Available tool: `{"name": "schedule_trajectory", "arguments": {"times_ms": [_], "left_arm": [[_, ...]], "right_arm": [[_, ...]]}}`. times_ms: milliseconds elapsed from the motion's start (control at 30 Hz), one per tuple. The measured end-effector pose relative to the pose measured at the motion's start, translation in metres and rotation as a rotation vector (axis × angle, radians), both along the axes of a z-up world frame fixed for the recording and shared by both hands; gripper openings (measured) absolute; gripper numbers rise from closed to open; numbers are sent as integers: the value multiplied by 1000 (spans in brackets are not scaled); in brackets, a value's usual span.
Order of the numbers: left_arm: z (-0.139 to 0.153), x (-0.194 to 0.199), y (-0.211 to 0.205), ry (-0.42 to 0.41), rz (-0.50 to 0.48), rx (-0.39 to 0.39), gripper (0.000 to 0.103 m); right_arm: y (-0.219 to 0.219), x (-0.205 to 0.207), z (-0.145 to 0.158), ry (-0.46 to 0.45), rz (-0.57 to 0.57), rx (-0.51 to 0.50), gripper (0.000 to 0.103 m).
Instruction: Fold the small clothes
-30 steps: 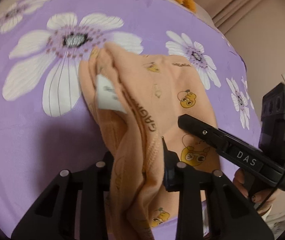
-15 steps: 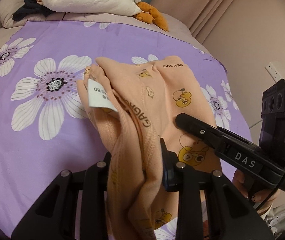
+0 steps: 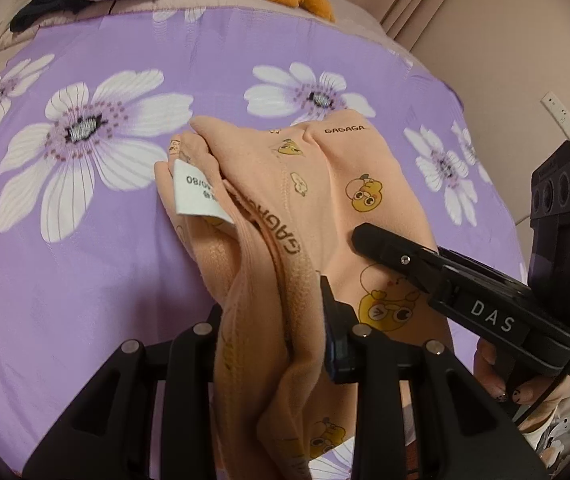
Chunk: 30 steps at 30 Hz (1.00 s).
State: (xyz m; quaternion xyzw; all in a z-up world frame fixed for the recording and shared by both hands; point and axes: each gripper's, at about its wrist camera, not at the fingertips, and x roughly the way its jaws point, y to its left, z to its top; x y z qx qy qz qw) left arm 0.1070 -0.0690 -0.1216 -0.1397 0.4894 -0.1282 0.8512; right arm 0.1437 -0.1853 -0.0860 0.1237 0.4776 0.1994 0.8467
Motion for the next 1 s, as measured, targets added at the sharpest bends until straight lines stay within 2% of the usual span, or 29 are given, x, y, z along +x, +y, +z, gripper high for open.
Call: {"name": "schedule_trajectory", "arguments": {"times_ms": [267, 367, 400, 467, 500, 567, 633, 767, 800, 867, 1000], "left_arm": [[-28, 4, -2, 61, 12, 23, 32], [-30, 4, -2, 72, 10, 37, 39], [-29, 4, -1, 82, 11, 39, 41], [-26, 3, 2, 86, 14, 28, 43], [-23, 1, 3, 83, 17, 27, 48], [-16, -3, 5, 65, 21, 27, 64], [-2, -10, 8, 15, 33, 33, 82], [25, -27, 11, -76, 29, 63, 96], [30, -31, 11, -89, 32, 68, 102], [39, -39, 13, -117, 42, 81, 103], [48, -52, 17, -138, 49, 104, 103]], "right_arm": [[-1, 1, -26, 69, -18, -11, 26], [-2, 1, -28, 86, -30, -31, 28], [-3, 0, -27, 90, -33, -34, 31], [-6, -3, -22, 77, -55, -65, 44], [-8, -3, -20, 68, -64, -75, 49], [-12, -7, -13, 42, -80, -86, 67], [-17, -13, -3, 12, -92, -84, 76], [-24, -27, 18, -51, -131, -123, 86], [-24, -33, 24, -86, -130, -139, 87], [-25, -40, 32, -118, -133, -151, 91], [-30, -52, 41, -139, -154, -150, 93]]}}
